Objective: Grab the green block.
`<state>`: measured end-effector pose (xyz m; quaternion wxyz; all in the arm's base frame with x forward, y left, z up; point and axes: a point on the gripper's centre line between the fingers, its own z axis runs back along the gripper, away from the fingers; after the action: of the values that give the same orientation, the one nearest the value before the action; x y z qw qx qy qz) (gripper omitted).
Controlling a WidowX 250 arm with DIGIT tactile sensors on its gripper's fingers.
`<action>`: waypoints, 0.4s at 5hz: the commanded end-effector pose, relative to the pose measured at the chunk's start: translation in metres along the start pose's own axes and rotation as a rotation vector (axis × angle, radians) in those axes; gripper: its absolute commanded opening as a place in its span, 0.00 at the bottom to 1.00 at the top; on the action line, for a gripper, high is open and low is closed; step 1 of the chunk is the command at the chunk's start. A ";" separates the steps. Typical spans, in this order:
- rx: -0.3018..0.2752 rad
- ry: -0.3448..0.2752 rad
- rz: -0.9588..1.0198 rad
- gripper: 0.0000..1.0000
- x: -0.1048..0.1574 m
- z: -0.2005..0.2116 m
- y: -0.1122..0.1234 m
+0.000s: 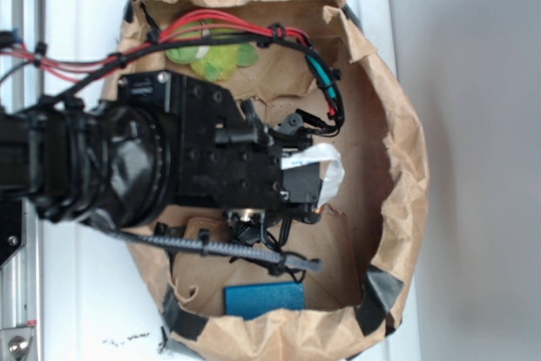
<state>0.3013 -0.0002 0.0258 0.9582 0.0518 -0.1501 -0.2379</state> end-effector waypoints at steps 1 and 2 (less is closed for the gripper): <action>-0.027 -0.028 0.055 0.00 -0.004 0.020 0.006; -0.046 -0.026 0.146 0.00 -0.005 0.038 0.008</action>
<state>0.2786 0.0016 0.0464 0.9745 0.0058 -0.1278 -0.1843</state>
